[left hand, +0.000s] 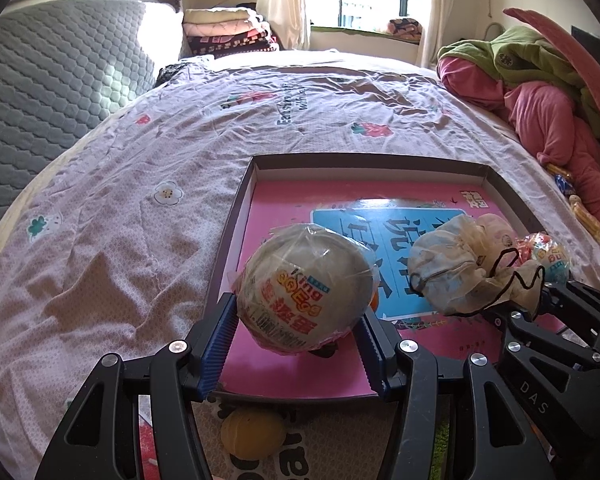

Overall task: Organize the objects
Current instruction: 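Lower the snack bag into the tray with the left tool while the right tool releases the pouch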

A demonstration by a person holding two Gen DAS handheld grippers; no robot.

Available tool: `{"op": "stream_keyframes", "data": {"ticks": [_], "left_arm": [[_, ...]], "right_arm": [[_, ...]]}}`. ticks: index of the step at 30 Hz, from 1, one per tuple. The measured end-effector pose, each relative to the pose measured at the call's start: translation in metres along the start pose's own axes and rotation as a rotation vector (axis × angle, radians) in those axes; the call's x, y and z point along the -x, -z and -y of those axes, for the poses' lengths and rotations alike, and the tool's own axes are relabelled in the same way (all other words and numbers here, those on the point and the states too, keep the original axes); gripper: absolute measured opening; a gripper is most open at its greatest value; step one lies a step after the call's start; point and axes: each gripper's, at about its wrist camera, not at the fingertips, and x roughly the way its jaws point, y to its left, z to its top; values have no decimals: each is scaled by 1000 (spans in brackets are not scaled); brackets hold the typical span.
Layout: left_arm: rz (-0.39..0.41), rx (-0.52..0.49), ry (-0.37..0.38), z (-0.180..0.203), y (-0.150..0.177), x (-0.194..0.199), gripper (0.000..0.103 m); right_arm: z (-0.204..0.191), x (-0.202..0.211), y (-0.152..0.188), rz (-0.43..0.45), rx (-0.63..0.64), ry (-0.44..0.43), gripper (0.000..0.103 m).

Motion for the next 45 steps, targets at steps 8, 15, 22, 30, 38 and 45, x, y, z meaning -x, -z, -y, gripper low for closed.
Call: {"op": "stream_keyframes", "data": {"ticks": [8, 15, 22, 30, 38, 45], "left_arm": [[-10, -13, 11, 2, 2, 0, 58], [-18, -27, 16, 5, 4, -1, 59], [-13, -20, 18, 4, 3, 2, 59], [-7, -23, 23, 5, 2, 5, 59], [-2, -13, 32, 3, 2, 9, 59], [4, -15, 40, 5, 2, 12, 59]], "right_arm": [[-2, -4, 1, -17, -3, -5, 29], [-5, -3, 1, -28, 3, -10, 37], [-5, -1, 1, -32, 5, -12, 42], [-6, 2, 2, -35, 9, -12, 44], [-7, 5, 3, -33, 12, -6, 48], [-7, 10, 4, -27, 16, -2, 57]]}}
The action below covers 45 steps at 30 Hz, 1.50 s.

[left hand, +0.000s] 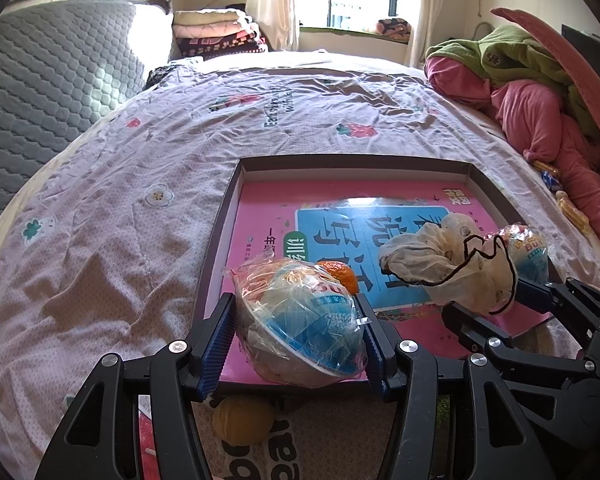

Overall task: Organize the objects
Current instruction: 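Lower the snack bag into the tray with the left tool while the right tool releases the pouch, then withdraw both open tools from the tray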

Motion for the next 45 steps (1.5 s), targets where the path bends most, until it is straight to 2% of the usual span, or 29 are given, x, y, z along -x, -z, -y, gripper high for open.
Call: {"op": "stream_keyframes", "data": {"ticks": [18, 25, 45], "left_arm": [[7, 4, 4, 2, 0, 4, 61], [20, 4, 2, 1, 0, 9, 61], [118, 27, 18, -4, -1, 40, 64]], "right_arm": [[1, 19, 6, 26, 11, -3, 70], [2, 27, 6, 46, 12, -3, 71], [12, 59, -2, 140, -32, -2, 74]]}}
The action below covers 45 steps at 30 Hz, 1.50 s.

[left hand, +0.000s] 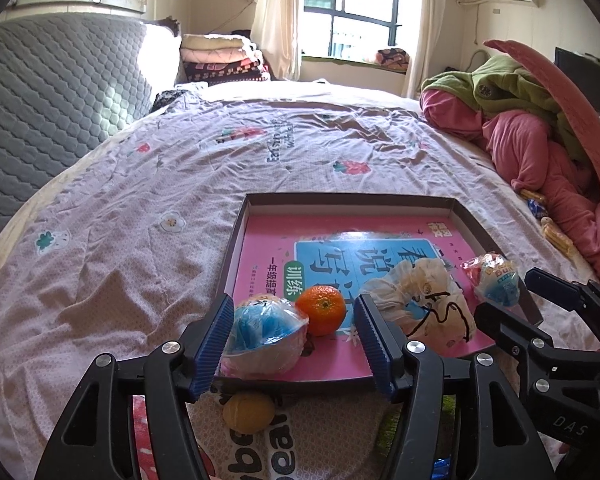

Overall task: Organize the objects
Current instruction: 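Withdraw both open tools from the tray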

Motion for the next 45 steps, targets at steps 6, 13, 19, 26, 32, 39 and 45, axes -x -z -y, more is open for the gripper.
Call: {"op": "stream_keyframes", "data": {"ticks": [6, 13, 19, 26, 32, 39, 45], "left_arm": [[36, -12, 9, 1, 0, 12, 65], [65, -1, 13, -4, -1, 24, 65], [93, 10, 9, -12, -1, 35, 66], [117, 30, -2, -25, 0, 50, 68], [118, 45, -16, -38, 2, 56, 68], [130, 30, -36, -43, 7, 65, 68], [142, 15, -43, -42, 12, 73, 68]], "right_arm": [[-1, 10, -2, 28, 0, -4, 75], [-3, 20, -3, 51, 4, -8, 75], [-3, 27, -4, 66, 8, -11, 76], [2, 38, -5, 91, 5, -13, 76], [4, 46, -4, 104, 11, -7, 76], [5, 54, -3, 120, 17, 0, 76], [8, 61, -3, 135, 19, 2, 76]]}}
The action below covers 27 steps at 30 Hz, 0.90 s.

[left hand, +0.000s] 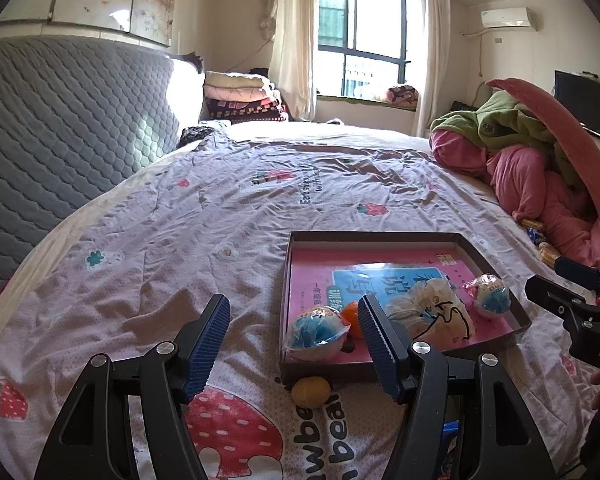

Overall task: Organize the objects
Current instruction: 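Withdraw both open tools from the tray, then move the open left tool toward the blue cookie packet by the green ring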

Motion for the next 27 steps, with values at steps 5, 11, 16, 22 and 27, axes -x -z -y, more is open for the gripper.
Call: {"op": "stream_keyframes", "data": {"ticks": [5, 11, 16, 22, 27], "left_arm": [[-11, 5, 9, 3, 4, 2, 68], [-22, 11, 39, 15, 11, 9, 68], [-34, 1, 58, 29, 20, 14, 68], [-41, -5, 77, 43, 29, 21, 68], [-66, -13, 85, 51, 40, 24, 68]], "right_arm": [[1, 5, 2, 8, 1, 3, 76], [1, 10, 7, 2, 4, -3, 76], [3, 13, 14, -10, 3, -4, 76], [6, 18, 23, -18, -2, -3, 76], [6, 23, 33, -33, 1, -10, 76]]}}
